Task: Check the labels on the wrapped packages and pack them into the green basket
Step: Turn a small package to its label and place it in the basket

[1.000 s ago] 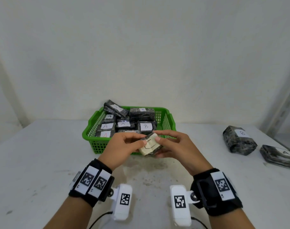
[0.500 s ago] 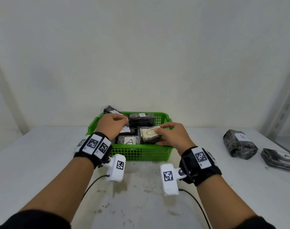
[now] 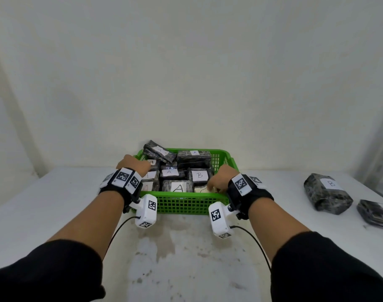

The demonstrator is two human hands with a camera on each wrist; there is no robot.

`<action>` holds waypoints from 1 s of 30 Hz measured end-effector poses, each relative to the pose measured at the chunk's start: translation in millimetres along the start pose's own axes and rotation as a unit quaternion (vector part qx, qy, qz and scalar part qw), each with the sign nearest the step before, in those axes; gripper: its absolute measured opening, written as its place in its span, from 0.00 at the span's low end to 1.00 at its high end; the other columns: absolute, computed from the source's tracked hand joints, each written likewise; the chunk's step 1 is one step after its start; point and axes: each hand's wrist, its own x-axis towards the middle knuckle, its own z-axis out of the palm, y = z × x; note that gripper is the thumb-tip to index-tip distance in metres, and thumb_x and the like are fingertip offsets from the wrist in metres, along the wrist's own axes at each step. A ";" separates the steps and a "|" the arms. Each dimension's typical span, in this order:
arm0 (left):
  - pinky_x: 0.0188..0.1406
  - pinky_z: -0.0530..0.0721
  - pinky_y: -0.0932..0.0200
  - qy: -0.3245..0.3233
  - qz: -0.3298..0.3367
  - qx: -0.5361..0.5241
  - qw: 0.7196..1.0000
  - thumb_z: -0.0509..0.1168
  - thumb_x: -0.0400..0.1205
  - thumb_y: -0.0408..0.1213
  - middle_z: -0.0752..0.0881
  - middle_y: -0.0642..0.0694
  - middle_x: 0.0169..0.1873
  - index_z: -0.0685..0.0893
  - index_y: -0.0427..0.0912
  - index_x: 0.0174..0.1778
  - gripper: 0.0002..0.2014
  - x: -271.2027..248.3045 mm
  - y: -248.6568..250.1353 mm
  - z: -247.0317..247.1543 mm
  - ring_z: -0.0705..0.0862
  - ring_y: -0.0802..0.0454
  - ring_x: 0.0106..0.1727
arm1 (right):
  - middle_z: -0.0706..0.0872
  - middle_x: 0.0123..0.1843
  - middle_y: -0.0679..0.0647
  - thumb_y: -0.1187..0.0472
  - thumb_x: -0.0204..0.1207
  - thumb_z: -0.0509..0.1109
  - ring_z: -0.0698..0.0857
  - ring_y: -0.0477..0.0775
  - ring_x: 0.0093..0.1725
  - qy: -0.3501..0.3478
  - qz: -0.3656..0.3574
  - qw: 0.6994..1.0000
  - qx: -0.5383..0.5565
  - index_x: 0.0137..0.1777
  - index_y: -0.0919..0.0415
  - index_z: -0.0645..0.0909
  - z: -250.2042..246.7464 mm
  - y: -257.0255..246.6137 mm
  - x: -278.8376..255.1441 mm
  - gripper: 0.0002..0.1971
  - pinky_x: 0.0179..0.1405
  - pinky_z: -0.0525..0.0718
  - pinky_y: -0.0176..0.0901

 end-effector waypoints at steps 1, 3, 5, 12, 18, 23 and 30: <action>0.39 0.76 0.56 -0.002 -0.003 0.008 1.000 0.66 0.79 0.38 0.84 0.33 0.50 0.80 0.31 0.47 0.11 1.0 -2.4 -1.4 0.82 0.36 0.49 | 0.89 0.48 0.59 0.59 0.75 0.82 0.88 0.58 0.47 -0.003 0.002 1.000 -0.012 0.37 0.61 0.83 1.3 -1.1 0.1 0.12 0.38 0.85 0.43; 0.37 0.73 0.57 0.003 -0.012 0.005 1.000 0.64 0.81 0.34 0.80 0.37 0.36 0.73 0.35 0.32 0.13 4.6 -7.3 -3.1 0.79 0.39 0.43 | 0.88 0.48 0.58 0.57 0.76 0.82 0.86 0.58 0.47 -0.011 0.008 1.000 -0.028 0.33 0.60 0.80 2.7 -2.6 0.8 0.15 0.42 0.84 0.43; 0.42 0.73 0.55 0.013 -0.011 0.006 1.000 0.62 0.84 0.33 0.75 0.40 0.31 0.68 0.37 0.28 0.18 8.1 -10.1 -3.9 0.77 0.41 0.44 | 0.89 0.51 0.59 0.57 0.76 0.82 0.86 0.59 0.48 -0.019 0.011 0.999 -0.023 0.32 0.59 0.80 3.8 -2.8 4.8 0.16 0.42 0.84 0.44; 0.55 0.80 0.50 0.007 0.024 0.045 0.999 0.59 0.87 0.31 0.85 0.30 0.61 0.66 0.39 0.27 0.20 9.3 -13.2 -1.2 0.84 0.35 0.60 | 0.91 0.65 0.62 0.58 0.76 0.82 0.85 0.60 0.51 -0.022 0.015 1.000 -0.007 0.57 0.65 0.89 8.4 -1.6 7.3 0.14 0.50 0.85 0.46; 0.41 0.76 0.56 0.013 0.006 0.023 1.000 0.62 0.84 0.29 0.86 0.30 0.57 0.69 0.36 0.30 0.16 13.8 -17.0 1.8 0.81 0.39 0.46 | 0.91 0.63 0.63 0.58 0.75 0.83 0.86 0.60 0.51 -0.021 0.020 1.000 -0.002 0.37 0.61 0.83 10.6 -1.4 9.8 0.13 0.51 0.87 0.47; 0.42 0.76 0.56 0.003 -0.003 0.013 1.000 0.63 0.84 0.29 0.86 0.31 0.58 0.70 0.36 0.30 0.16 11.0 -16.9 1.8 0.86 0.36 0.59 | 0.92 0.61 0.62 0.57 0.73 0.84 0.90 0.62 0.54 -0.010 0.021 1.000 0.006 0.43 0.63 0.86 12.0 0.5 9.5 0.11 0.54 0.89 0.50; 0.42 0.77 0.55 0.005 0.019 0.023 1.000 0.61 0.85 0.29 0.86 0.31 0.58 0.73 0.35 0.30 0.15 5.4 -18.0 -1.2 0.86 0.36 0.59 | 0.91 0.62 0.63 0.55 0.74 0.85 0.86 0.60 0.48 -0.007 0.018 1.000 -0.006 0.60 0.69 0.89 11.5 -0.6 4.4 0.21 0.47 0.83 0.45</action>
